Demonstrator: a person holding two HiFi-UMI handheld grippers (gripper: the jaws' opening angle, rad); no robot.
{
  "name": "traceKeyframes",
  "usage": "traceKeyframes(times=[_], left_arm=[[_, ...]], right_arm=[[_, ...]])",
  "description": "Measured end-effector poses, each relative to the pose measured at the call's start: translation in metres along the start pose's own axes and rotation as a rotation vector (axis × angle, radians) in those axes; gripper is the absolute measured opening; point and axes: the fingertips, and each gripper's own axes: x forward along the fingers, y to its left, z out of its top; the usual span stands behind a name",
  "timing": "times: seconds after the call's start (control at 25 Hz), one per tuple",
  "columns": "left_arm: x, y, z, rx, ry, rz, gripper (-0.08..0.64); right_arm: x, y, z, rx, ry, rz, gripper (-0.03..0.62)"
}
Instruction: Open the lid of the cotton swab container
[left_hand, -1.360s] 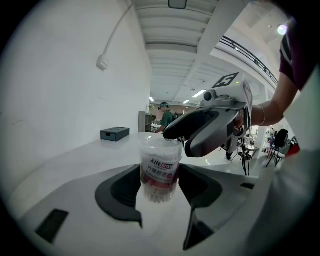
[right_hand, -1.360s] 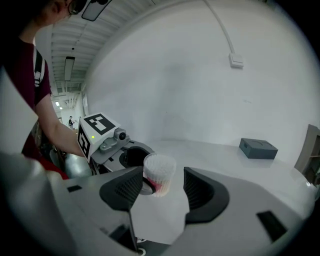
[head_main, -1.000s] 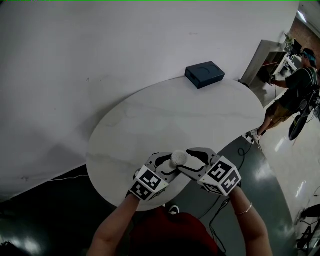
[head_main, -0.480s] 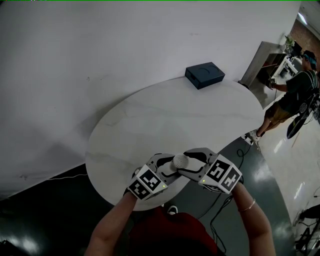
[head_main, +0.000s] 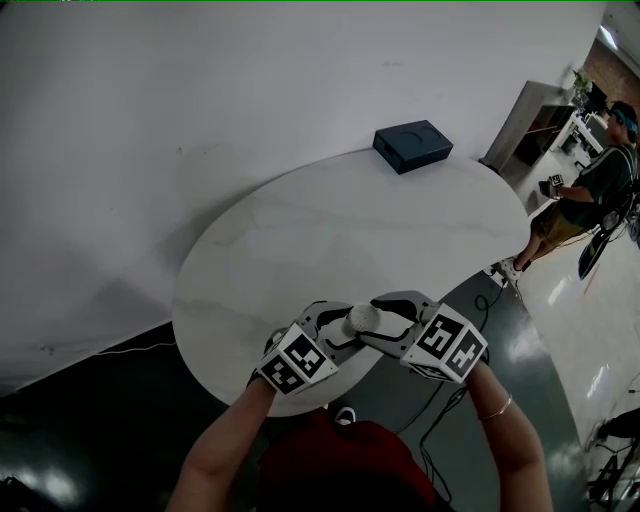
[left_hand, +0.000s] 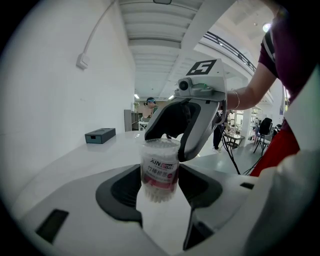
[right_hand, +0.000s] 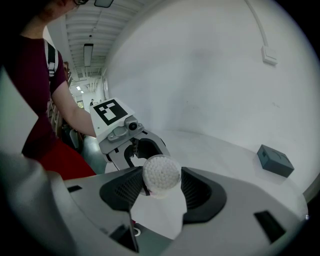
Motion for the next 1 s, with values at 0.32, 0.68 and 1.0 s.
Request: traceKeyframes(times=[0.32,0.68,1.0], left_arm=[[0.0004,0.0000,-0.0020,0.010,-0.003,-0.007,0.249],[0.0003,0.0005,-0.0062,0.043,0.001,-0.003,0.244],[-0.0013,0.0017,-0.0042,0.047,-0.008,-0.006,0.244]], right_arm=[[0.0004,-0.0011,-0.0013,0.054,-0.007,0.031,0.244],[0.0004,-0.0016,-0.0001,0.134,-0.031,0.098,0.244],[-0.0021,-0.0055,0.0053,0.233,-0.063,0.174,0.245]])
